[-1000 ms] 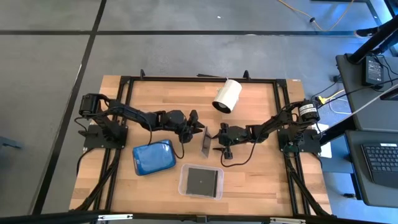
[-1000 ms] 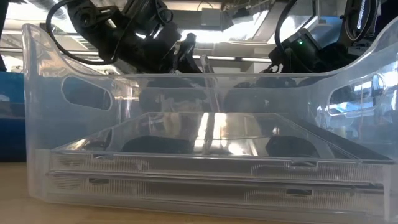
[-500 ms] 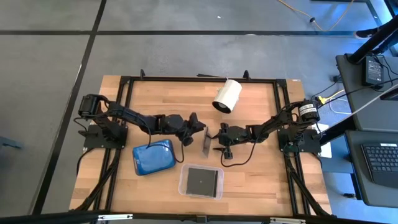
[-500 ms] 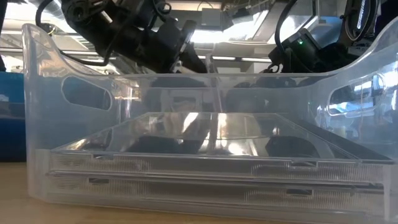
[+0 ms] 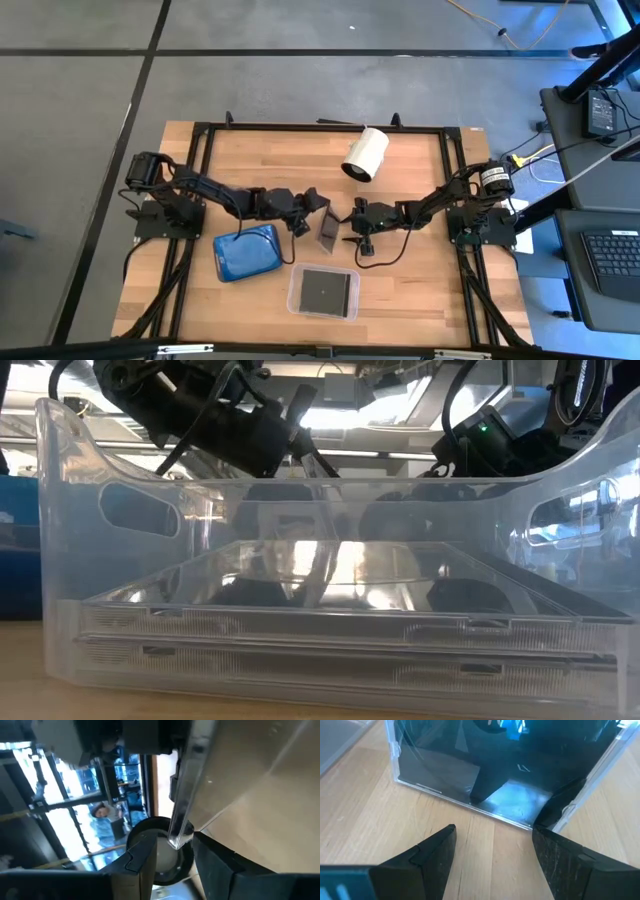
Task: Pick & place jewel cases by type
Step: Put the black CD case into the transparent bin
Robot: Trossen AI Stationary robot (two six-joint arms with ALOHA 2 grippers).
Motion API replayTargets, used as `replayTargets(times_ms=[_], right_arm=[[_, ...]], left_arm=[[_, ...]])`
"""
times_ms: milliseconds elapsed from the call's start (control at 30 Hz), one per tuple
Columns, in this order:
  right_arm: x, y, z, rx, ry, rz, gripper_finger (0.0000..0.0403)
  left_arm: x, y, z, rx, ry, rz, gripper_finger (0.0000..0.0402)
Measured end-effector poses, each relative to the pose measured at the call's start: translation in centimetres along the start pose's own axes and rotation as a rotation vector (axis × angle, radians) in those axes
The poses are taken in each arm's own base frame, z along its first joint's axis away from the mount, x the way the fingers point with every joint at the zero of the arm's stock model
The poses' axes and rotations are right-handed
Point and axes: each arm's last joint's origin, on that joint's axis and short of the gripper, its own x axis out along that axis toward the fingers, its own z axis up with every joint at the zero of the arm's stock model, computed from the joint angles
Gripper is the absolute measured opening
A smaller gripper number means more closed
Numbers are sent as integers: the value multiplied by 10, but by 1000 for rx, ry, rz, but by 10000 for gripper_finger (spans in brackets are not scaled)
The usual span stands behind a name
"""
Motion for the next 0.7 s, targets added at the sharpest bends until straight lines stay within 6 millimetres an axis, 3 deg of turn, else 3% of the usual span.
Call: replayTargets(times_ms=[700], right_arm=[[0, 0, 0, 0, 0, 0, 267]], left_arm=[[-8, -6, 17, 442, 74, -56, 96]])
